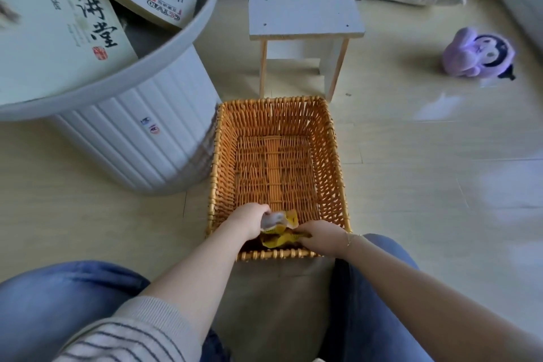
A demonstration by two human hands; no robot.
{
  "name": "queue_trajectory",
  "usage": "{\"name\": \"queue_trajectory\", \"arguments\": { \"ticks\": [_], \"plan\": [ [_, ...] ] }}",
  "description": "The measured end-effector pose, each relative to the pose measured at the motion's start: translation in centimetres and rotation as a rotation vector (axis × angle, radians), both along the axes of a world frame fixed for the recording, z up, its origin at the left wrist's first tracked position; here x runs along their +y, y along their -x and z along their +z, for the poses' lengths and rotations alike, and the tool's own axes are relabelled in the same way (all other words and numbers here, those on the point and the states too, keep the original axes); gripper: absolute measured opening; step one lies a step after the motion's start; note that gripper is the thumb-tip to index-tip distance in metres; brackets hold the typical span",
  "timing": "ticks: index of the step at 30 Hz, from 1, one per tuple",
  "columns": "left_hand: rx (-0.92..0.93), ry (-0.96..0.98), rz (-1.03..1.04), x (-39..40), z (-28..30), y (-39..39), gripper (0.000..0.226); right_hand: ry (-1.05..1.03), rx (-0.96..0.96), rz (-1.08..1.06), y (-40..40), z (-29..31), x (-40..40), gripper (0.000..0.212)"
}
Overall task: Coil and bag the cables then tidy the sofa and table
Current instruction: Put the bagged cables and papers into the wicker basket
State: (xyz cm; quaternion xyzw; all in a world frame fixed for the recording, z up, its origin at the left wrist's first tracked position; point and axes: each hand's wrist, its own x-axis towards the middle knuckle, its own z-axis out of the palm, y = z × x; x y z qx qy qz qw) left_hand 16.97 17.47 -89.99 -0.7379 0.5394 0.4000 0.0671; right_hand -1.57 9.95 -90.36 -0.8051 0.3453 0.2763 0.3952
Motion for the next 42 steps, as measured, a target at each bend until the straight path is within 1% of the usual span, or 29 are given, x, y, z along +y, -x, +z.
{"name": "queue_trajectory", "arguments": {
  "ticks": [2,4,7,10,13,16,19,22,25,27,31,33,36,37,38,40,42],
  "plan": [
    [-0.016,0.021,-0.012,0.2,0.4,-0.2,0.042,0.039,0.025,-0.03,-0.1,0.0,0.2,0.026],
    [-0.009,0.013,-0.029,0.1,0.7,-0.5,0.039,0.066,0.049,-0.053,-0.1,0.1,0.1,0.027],
    [0.024,-0.051,-0.042,0.1,0.9,-0.5,0.046,0.041,0.063,-0.081,0.0,0.0,0.0,0.028],
    [0.087,-0.146,-0.01,0.7,0.8,-0.2,0.059,0.034,0.053,-0.096,0.1,0.4,0.2,0.028],
    [0.115,-0.165,0.02,0.5,1.6,-0.5,0.065,0.076,-0.001,-0.105,-0.1,1.9,0.2,0.026],
    [0.113,-0.048,0.107,-0.2,3.9,-1.6,0.066,0.141,-0.079,-0.123,-0.6,4.3,-0.4,0.03],
    [0.093,0.13,0.155,-1.0,8.3,-2.9,0.047,0.19,-0.169,-0.147,-1.8,7.2,-1.3,0.028],
    [0.041,0.305,0.159,-1.8,14.0,-4.6,0.033,0.22,-0.287,-0.205,-3.4,11.2,-2.4,0.025],
    [-0.075,0.46,0.152,-1.9,20.6,-7.2,0.028,0.275,-0.411,-0.315,-5.7,15.0,-3.3,0.019],
    [-0.133,0.585,0.194,-1.8,24.5,-8.9,0.026,0.293,-0.494,-0.372,-7.4,17.4,-3.7,0.017],
    [-0.149,0.876,0.369,-1.1,29.5,-10.9,0.018,0.304,-0.629,-0.373,-11.1,22.2,-4.4,0.016],
    [-0.203,1.031,0.464,-0.6,31.3,-12.0,0.015,0.295,-0.689,-0.366,-13.3,24.6,-4.7,0.018],
    [-0.328,1.229,0.662,1.1,33.0,-14.6,0.021,0.304,-0.766,-0.363,-17.1,27.8,-4.9,0.018],
    [-0.385,1.258,0.733,1.8,33.1,-15.7,0.025,0.323,-0.788,-0.36,-18.2,28.6,-4.9,0.017],
    [-0.428,1.243,0.814,2.6,33.0,-16.7,0.031,0.345,-0.809,-0.351,-19.3,29.2,-4.8,0.017],
    [-0.482,1.117,0.971,3.7,32.5,-18.3,0.043,0.373,-0.832,-0.321,-21.6,30.3,-4.7,0.021],
    [-0.5,1.045,1.035,4.2,32.3,-18.9,0.052,0.432,-0.816,-0.277,-24.0,30.8,-4.7,0.031]
  ]
}}
